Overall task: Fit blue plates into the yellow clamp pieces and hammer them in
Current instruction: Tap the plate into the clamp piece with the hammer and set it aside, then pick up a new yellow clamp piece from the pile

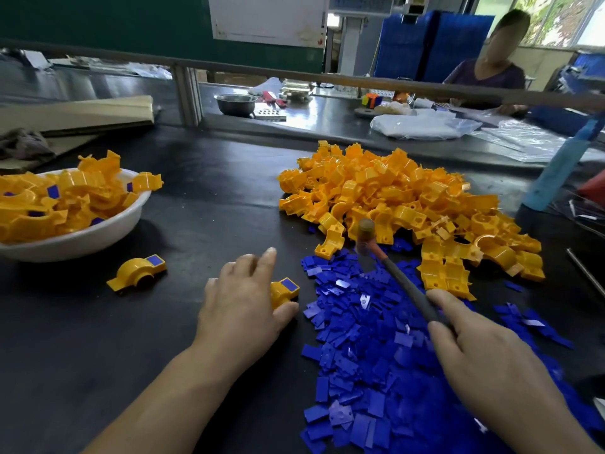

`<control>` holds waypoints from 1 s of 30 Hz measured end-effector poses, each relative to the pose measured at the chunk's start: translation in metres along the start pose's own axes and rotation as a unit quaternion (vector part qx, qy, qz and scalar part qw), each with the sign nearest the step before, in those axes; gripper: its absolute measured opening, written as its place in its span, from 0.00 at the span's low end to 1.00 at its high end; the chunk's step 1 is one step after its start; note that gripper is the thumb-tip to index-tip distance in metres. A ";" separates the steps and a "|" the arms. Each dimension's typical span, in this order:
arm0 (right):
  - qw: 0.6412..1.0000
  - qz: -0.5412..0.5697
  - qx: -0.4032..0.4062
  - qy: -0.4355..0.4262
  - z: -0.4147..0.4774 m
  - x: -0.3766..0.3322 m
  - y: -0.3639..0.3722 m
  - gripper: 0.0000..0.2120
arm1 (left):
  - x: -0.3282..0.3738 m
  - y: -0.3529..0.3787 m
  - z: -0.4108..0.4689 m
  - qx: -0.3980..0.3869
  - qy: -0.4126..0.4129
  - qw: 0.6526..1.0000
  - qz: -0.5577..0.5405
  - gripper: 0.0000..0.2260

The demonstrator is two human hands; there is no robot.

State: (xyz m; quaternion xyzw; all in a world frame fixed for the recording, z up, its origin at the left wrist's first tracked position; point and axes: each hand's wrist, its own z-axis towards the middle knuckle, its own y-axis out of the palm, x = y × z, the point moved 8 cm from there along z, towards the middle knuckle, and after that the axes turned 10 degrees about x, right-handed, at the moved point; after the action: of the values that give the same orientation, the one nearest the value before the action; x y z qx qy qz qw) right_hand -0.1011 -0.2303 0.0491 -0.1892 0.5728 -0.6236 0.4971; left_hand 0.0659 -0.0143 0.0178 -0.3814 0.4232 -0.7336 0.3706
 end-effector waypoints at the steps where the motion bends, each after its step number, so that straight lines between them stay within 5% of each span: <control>1: 1.000 -0.021 0.005 0.006 0.002 0.005 -0.002 0.20 | 0.009 0.000 -0.002 0.007 0.039 0.999 0.000 0.34; 4: 0.997 -0.070 0.024 0.025 0.006 0.020 -0.007 0.21 | 0.046 0.005 -0.014 0.003 0.190 0.982 0.015 0.24; 6: 0.995 -0.095 0.027 0.032 0.009 0.029 -0.008 0.21 | 0.055 0.015 -0.019 -0.026 0.220 0.975 0.032 0.21; 12: 0.991 -0.115 0.006 0.068 0.013 0.045 -0.007 0.22 | -0.022 0.009 0.003 -0.035 0.044 0.987 0.153 0.24; 17: 0.988 -0.131 -0.012 0.085 0.011 0.053 -0.008 0.23 | -0.102 -0.022 0.012 -0.042 -0.129 0.970 0.204 0.14; 20: 0.986 -0.136 -0.035 0.085 0.012 0.057 -0.007 0.22 | -0.113 -0.027 0.012 -0.035 -0.165 0.964 0.204 0.13; 26: 0.983 -0.144 -0.070 0.092 0.014 0.066 -0.013 0.17 | -0.046 -0.012 0.012 -0.012 -0.049 0.986 0.157 0.24; 30: 0.984 -0.173 -0.002 0.042 0.026 0.036 -0.022 0.17 | -0.010 0.011 0.003 -0.039 0.028 0.998 0.044 0.27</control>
State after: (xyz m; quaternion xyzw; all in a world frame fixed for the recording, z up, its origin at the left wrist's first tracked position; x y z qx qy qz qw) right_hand -0.1042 -0.2777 0.0637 -0.2604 0.5530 -0.7066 0.3566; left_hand 0.0754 -0.0110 0.0063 -0.3558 0.4782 -0.7097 0.3756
